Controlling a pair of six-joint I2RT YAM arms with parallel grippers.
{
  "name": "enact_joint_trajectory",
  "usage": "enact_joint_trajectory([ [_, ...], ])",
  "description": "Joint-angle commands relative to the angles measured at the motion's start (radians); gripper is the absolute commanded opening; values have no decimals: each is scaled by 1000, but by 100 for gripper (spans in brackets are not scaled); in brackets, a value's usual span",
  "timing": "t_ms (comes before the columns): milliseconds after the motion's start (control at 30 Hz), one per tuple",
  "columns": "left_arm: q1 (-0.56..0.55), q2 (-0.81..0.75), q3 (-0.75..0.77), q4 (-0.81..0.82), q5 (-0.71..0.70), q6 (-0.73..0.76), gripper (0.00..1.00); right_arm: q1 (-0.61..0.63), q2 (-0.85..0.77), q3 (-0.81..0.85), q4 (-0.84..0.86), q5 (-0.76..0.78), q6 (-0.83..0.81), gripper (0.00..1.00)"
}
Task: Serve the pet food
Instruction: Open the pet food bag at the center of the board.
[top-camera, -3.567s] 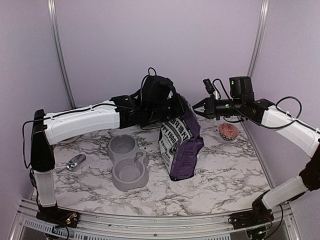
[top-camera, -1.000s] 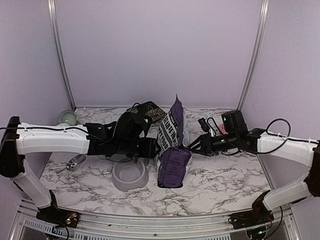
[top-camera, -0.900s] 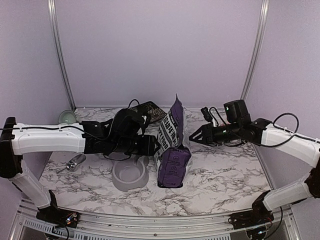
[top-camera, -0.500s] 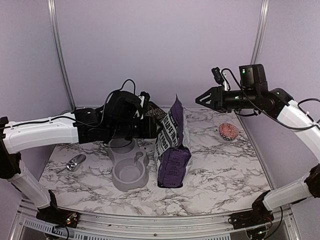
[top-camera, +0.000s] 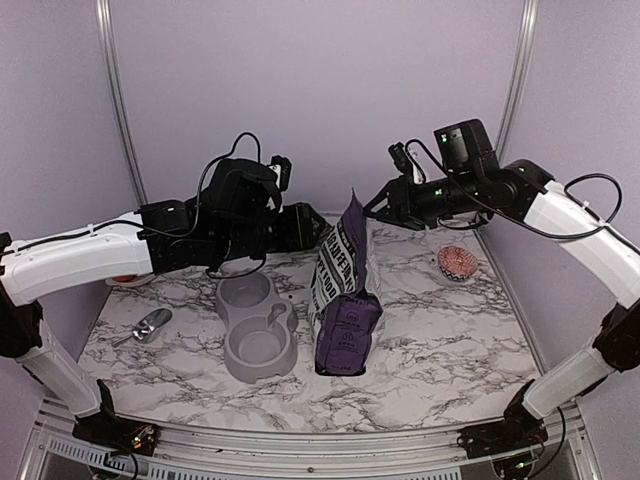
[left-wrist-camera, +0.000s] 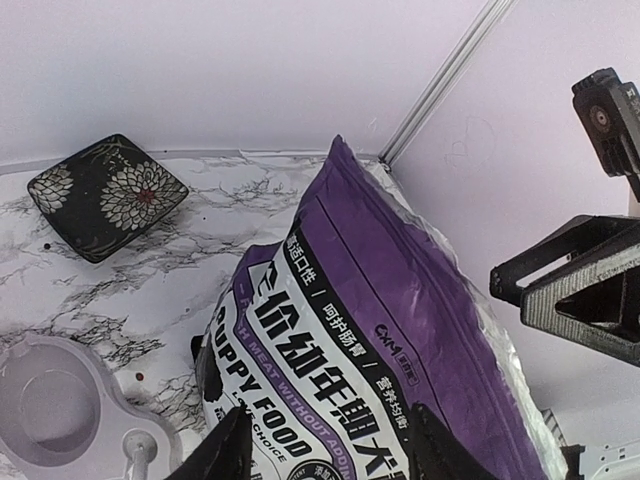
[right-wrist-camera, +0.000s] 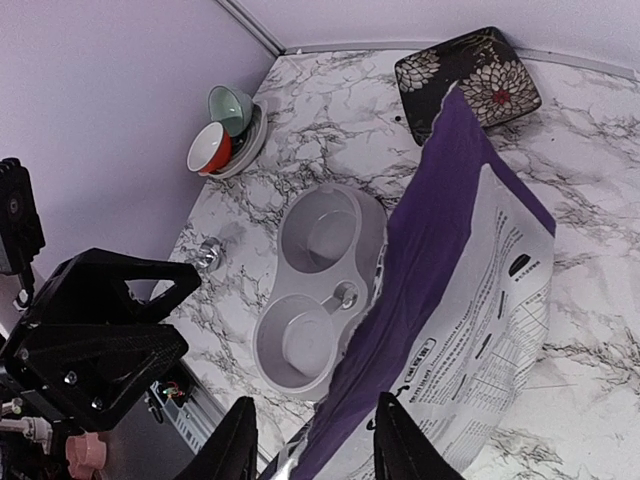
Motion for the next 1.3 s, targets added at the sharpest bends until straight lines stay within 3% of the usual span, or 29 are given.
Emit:
enact_joint_trajectory([
  [0,7,-12,-15,23,-17,16,54,43,27,89,-74,95,21,36],
  [233,18,-56,-82,57,-7,25,55,51,42,97,-113,149,42,25],
  [1067,25,-84,-134,79,11,29,55,59,51,120,-44,85,59,27],
  [1267,25,-90,-138,80,11,25,55,58,58,116,-60,116,47,23],
])
